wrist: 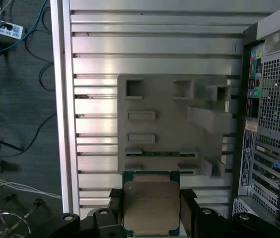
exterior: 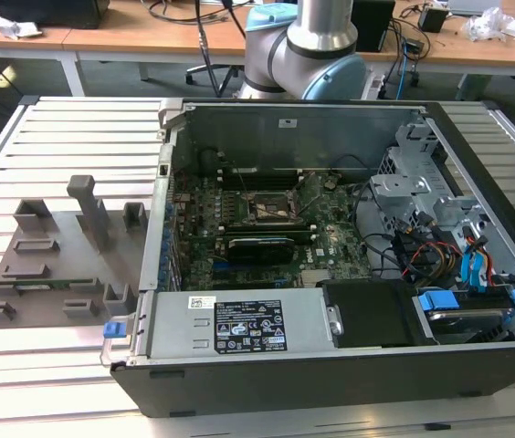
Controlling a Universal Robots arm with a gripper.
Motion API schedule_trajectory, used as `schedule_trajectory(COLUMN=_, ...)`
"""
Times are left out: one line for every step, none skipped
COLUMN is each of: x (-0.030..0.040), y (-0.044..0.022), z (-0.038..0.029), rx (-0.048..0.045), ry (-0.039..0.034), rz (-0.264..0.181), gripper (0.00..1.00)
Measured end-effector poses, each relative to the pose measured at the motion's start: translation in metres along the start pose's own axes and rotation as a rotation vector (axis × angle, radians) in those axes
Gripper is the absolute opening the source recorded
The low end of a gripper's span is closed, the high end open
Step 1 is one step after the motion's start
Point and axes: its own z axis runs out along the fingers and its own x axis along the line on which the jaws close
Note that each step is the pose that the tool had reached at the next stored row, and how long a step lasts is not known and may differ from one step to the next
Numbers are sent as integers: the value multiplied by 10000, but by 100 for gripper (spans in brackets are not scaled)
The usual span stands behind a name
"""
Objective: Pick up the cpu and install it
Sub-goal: 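Pick up the cpu and move it towards the insertion slot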
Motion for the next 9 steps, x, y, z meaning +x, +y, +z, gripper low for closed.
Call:
schedule_trajectory(x=-1, y=-4, z=-28, rx=5, ry=0, rz=0, gripper=55)
schedule_trajectory(x=-1, y=-6, z=-48, rx=7, ry=1, rz=0, gripper=55)
schedule_trajectory(x=-2, y=-10, z=-74, rx=9, ry=1, rz=-1, gripper=55)
schedule_trajectory(x=-2, y=-10, z=-78, rx=9, ry=1, rz=-1, gripper=55)
schedule_trajectory(x=-1, y=-10, z=-78, rx=-22, ry=2, rz=1, gripper=55)
schedule_trajectory(x=-1, y=-9, z=-80, rx=-209, ry=6, rz=6, gripper=55)
schedule_trajectory(x=-1, y=-10, z=-80, rx=-383, ry=6, rz=8, gripper=55)
schedule_trajectory(x=-2, y=-10, z=-80, rx=-601, ry=6, rz=12, gripper=55)
schedule_trajectory(x=-2, y=-11, z=-79, rx=-812, ry=6, rz=16, gripper=55)
